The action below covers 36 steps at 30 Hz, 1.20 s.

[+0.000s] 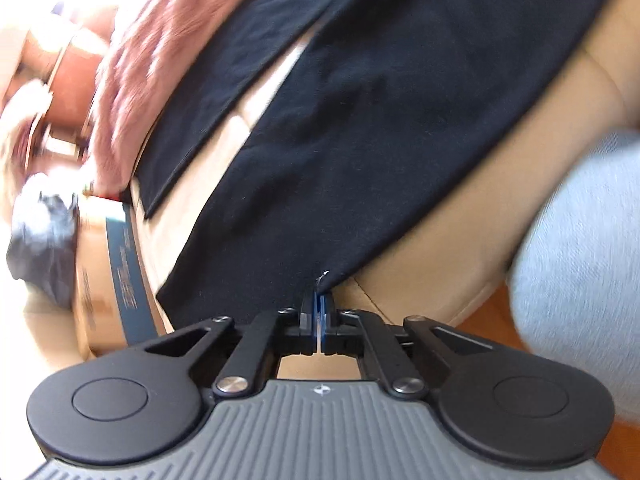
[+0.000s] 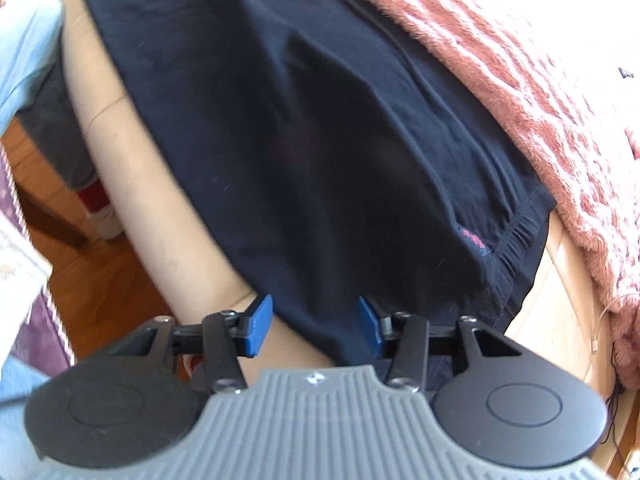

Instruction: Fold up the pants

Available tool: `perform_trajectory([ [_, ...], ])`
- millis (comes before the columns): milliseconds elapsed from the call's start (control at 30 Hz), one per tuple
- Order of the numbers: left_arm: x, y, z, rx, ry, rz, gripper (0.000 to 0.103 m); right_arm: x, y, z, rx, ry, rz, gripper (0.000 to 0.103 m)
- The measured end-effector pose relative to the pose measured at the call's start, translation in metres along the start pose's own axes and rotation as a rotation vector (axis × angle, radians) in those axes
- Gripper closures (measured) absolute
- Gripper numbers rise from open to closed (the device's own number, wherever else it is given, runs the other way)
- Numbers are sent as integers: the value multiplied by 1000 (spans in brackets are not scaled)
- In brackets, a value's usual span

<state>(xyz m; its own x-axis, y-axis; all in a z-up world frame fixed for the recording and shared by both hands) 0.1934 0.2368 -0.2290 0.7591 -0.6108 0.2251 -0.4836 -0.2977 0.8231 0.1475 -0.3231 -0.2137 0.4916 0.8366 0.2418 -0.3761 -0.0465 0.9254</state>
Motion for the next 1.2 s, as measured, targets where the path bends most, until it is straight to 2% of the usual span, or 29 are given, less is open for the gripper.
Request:
perform_trajectory([
  [133,14,16,-20,14,157,33,103,-10,0,-5,-3,54,-28,59],
  [300,32,31,-35,54,257,52,103,-24,0,-6,-65,159,-68,62],
  [367,37,35,-39,66,294,55,103,-29,-2,-7,-85,204,-83,77],
  [400,39,37,-41,73,307,55,103,-31,-3,-8,-101,231,-90,82],
  [467,43,39,-47,82,332,62,103,-37,-5,-6,-132,268,-97,101],
  [500,44,40,-49,84,345,65,103,-39,-4,-6,-138,269,-90,103],
  [733,60,64,-74,125,465,106,103,-35,35,24,-225,174,22,103],
  [967,116,71,-112,211,464,140,103,-5,74,107,-314,49,134,103],
  [1067,147,61,-127,248,446,128,103,13,70,147,-345,39,149,103],
  [1200,186,31,-138,270,404,83,103,37,44,197,-337,17,142,103],
])
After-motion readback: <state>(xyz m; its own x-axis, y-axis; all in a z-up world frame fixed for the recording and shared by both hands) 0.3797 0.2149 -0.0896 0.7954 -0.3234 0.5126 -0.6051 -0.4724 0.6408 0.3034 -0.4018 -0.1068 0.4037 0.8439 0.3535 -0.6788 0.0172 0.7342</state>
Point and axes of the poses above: each gripper's, at about its wrist camera, not at the fingertips, and y roughly against the way its jaws point, z to its right, x to its top, the point moved 6 cm from there along -y, roughly the way its jaws point, and after that the axes turned 12 degrees about y, right-handed, at the moved point
